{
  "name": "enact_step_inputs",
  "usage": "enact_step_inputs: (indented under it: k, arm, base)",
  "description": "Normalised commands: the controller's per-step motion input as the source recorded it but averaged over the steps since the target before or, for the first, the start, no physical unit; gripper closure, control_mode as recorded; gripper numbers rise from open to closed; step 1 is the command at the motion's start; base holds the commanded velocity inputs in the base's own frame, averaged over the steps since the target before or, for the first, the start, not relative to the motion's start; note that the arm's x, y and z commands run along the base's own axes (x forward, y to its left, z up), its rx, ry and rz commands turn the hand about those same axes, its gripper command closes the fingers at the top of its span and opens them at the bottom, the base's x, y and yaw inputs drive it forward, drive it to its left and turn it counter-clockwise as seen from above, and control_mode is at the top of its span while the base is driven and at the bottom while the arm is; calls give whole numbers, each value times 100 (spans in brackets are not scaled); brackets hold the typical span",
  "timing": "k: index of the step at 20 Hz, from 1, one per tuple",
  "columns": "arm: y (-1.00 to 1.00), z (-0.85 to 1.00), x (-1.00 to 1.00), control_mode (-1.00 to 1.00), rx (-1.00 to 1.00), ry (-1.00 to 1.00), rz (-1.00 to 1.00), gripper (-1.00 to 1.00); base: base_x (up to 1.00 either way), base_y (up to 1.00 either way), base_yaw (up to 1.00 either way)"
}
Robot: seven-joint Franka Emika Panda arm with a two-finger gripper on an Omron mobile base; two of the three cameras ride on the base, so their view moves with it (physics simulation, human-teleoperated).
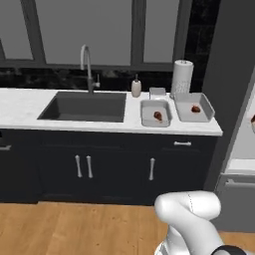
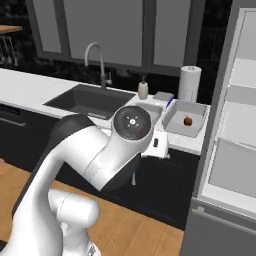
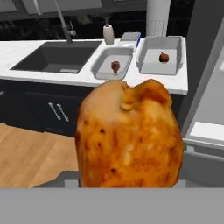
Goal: Place one bell pepper and one chicken drumstick in each tupperware on the nearby counter, to pack two identical lunches.
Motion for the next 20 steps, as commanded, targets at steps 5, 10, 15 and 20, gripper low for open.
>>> enact_step_inputs:
  k: [5,10,15,20]
  arm:
    - [0,0,0,100,0,0,0,100]
    - [0,0,0,100,0,0,0,100]
    - [0,0,0,100,0,0,0,100]
    - [0,0,0,100,0,0,0,100]
  base:
    - [100,84,-20]
    - [100,-46,-1]
    - [62,-100,-5]
    - [76,-21,-3]
